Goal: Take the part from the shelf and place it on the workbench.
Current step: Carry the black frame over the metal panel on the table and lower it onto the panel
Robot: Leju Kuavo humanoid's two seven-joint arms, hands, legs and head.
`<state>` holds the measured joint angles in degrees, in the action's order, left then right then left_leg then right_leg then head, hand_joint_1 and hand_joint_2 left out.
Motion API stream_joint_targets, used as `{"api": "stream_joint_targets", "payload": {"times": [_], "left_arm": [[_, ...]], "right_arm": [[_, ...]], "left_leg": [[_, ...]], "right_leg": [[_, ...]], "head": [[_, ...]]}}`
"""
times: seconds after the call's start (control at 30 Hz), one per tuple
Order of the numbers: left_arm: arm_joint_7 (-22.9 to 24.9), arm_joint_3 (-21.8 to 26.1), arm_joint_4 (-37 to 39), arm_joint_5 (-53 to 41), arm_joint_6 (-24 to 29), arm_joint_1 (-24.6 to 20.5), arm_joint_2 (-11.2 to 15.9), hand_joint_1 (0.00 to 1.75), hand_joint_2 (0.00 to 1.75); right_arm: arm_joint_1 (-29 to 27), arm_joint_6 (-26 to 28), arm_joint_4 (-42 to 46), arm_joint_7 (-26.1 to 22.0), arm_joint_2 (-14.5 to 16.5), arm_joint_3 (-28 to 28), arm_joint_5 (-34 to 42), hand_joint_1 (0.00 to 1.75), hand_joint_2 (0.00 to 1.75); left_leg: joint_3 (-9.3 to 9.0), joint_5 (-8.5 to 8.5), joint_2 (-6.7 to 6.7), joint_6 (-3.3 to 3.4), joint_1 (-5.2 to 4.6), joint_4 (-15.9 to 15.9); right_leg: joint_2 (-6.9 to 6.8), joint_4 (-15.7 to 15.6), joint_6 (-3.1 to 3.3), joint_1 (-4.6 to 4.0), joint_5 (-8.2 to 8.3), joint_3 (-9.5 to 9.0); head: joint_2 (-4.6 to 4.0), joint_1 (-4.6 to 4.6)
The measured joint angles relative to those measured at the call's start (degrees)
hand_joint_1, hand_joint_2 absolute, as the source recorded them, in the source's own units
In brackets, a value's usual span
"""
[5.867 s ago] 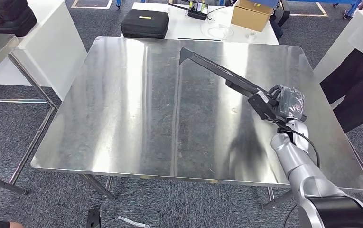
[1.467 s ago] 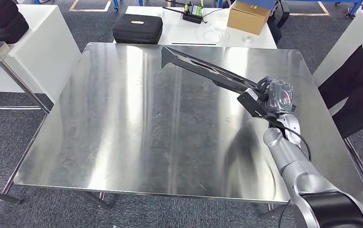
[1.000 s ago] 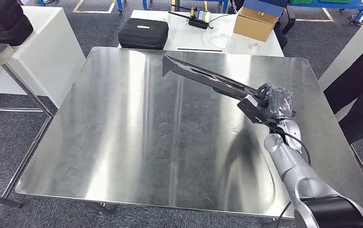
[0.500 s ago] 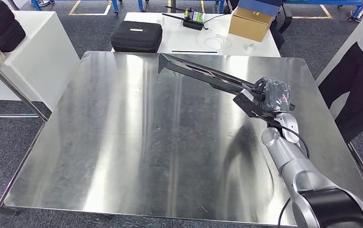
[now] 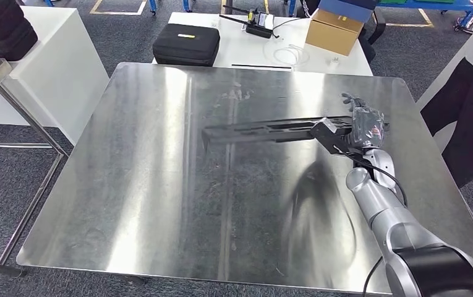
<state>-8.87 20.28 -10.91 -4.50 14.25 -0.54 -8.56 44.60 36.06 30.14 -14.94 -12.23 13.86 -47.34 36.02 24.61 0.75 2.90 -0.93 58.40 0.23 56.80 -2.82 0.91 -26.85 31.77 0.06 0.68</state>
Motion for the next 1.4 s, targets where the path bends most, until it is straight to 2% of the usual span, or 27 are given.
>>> {"api": "stream_joint_targets", "payload": {"times": [0.1,0.23,0.53,0.77,0.93,1.07,1.4], "left_arm": [[-0.01,0.0,0.0,0.0,0.14,-0.02,-0.05,0.0,1.75],[-0.01,0.0,0.0,0.0,0.15,-0.02,-0.12,0.0,0.0],[0.25,0.0,0.0,-0.15,-0.25,-0.04,-0.22,0.0,0.0],[0.4,0.0,0.0,-1.21,-1.05,-0.04,-0.05,0.0,0.0],[0.43,0.0,0.0,-1.33,-1.41,-0.06,0.04,0.0,0.0],[0.43,0.02,0.0,-1.33,-1.31,-0.08,0.03,0.0,0.0],[0.43,0.07,0.0,-1.86,-1.15,-0.11,-0.01,0.0,0.0]], "right_arm": [[-0.25,0.0,0.0,-0.13,-0.24,0.01,-0.08,0.0,0.0],[-0.35,0.0,0.0,-0.17,-0.39,0.01,-0.08,0.0,0.0],[-0.37,-0.4,0.01,0.25,-0.77,0.02,-0.62,0.0,0.0],[0.43,-9.23,0.99,3.28,-3.7,1.28,-5.69,0.0,0.0],[1.67,-12.27,1.42,3.66,-5.48,2.36,-5.17,0.0,0.0],[1.95,-11.81,1.39,3.49,-5.45,2.78,-3.85,0.0,1.75],[1.98,-10.39,1.13,4.14,-5.26,3.63,-3.46,0.0,1.75]], "left_leg": [[0.0,-0.05,0.0,0.08,0.0,0.0],[-0.01,-0.08,-0.02,0.11,0.04,0.0],[-0.02,-0.1,-0.03,0.11,0.13,0.0],[0.0,-0.1,0.0,0.12,0.1,0.0],[0.0,-0.1,-0.02,0.12,0.1,0.0],[0.0,-0.1,-0.02,0.12,0.12,0.0],[0.0,-0.1,-0.02,0.12,0.15,0.0]], "right_leg": [[0.0,0.0,-0.09,0.0,0.06,0.01],[0.0,0.0,-0.1,-0.04,0.06,0.01],[0.0,0.02,-0.1,-0.13,0.06,0.01],[-0.01,0.01,-0.1,-0.12,0.06,-0.01],[0.0,0.02,-0.1,-0.12,0.07,-0.02],[-0.01,0.02,-0.1,-0.14,0.07,-0.01],[0.0,0.02,-0.1,-0.17,0.07,-0.01]], "head": [[0.01,0.01],[0.0,0.01],[0.01,0.0],[0.01,0.0],[-0.01,0.0],[-0.01,0.01],[0.01,0.0]]}}
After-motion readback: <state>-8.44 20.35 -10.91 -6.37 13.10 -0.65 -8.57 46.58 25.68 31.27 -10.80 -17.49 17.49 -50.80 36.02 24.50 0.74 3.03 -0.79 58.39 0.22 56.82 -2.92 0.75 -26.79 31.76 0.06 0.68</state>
